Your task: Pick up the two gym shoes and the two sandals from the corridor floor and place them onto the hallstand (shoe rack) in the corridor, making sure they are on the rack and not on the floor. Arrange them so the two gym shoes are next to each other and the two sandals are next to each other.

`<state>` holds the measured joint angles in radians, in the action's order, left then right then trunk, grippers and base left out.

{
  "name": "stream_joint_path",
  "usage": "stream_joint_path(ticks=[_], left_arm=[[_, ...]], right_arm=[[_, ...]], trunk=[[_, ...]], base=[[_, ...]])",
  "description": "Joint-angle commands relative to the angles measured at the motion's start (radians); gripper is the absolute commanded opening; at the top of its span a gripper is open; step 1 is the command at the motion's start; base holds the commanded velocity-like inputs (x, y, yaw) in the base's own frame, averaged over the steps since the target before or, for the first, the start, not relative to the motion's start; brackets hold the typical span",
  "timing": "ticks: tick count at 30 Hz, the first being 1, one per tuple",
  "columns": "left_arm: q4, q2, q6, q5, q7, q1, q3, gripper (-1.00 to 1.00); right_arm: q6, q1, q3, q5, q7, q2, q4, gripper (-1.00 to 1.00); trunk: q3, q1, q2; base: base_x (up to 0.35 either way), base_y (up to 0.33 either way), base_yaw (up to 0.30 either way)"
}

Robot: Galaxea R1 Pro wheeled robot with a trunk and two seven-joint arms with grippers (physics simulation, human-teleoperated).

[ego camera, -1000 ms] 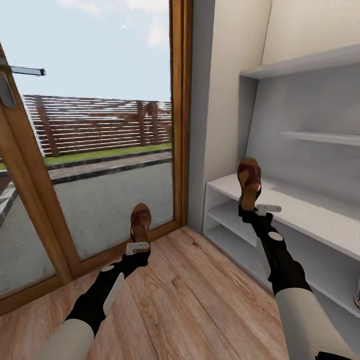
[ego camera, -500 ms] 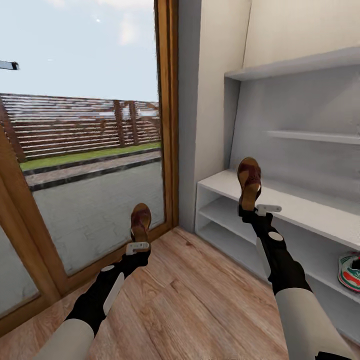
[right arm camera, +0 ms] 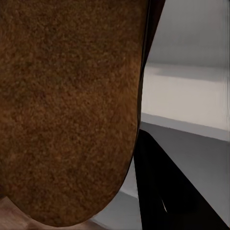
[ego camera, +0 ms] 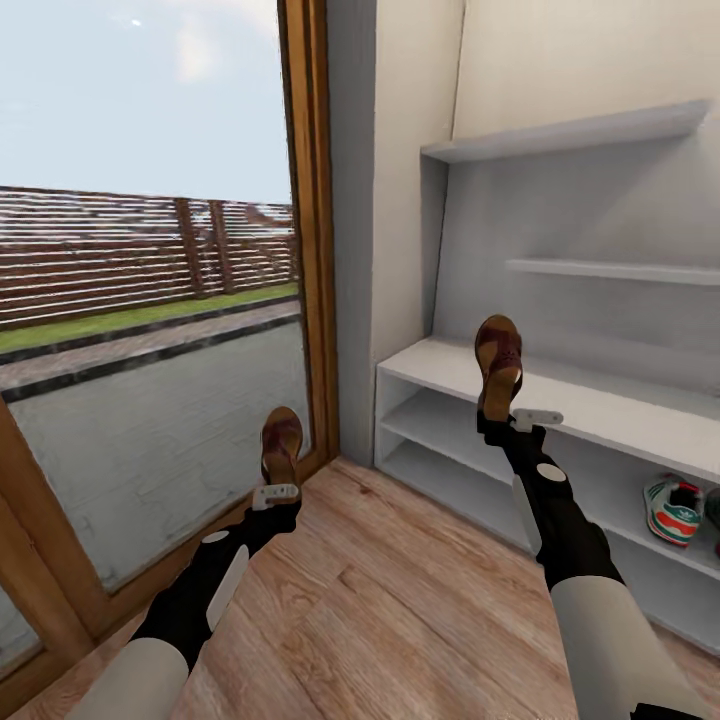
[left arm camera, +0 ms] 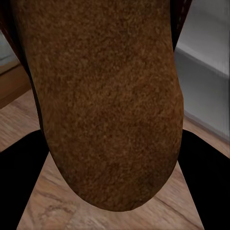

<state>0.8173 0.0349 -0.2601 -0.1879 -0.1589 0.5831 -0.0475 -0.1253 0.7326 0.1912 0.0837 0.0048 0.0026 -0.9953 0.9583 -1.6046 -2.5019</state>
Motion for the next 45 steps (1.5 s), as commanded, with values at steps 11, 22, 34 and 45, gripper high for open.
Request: stream_joint_path(ticks=[11, 22, 34, 45], left_arm=[[0.001, -0.001, -0.007, -0.01, -0.001, 0.001, 0.0, -1.0], [0.001, 0.0, -0.005, -0.01, -0.001, 0.0, -0.001, -1.0], [0.002, 0.0, -0.005, -0.01, -0.001, 0.0, 0.0, -1.0], [0.002, 0.0, -0.006, -0.01, -0.001, 0.0, 0.0, -1.0]], right_arm=[[-0.007, 0.001, 0.001, 0.004, -0.002, 0.0, -0.002, -1.0], [-0.007, 0.001, 0.001, 0.004, -0.002, 0.0, -0.002, -1.0], [-0.007, 0.001, 0.001, 0.004, -0.002, -0.001, -0.002, -1.0], [-0.007, 0.001, 0.001, 0.004, -0.002, -0.001, -0.002, -1.0]], trunk=[[0.001, 0.0, 0.0], [0.001, 0.0, 0.0], [0.001, 0.0, 0.0], [0.001, 0.0, 0.0]], base=[[0.042, 0.308, -0.278], [0.0, 0.292, -0.278], [0.0, 0.032, -0.278], [0.0, 0.0, -0.278]])
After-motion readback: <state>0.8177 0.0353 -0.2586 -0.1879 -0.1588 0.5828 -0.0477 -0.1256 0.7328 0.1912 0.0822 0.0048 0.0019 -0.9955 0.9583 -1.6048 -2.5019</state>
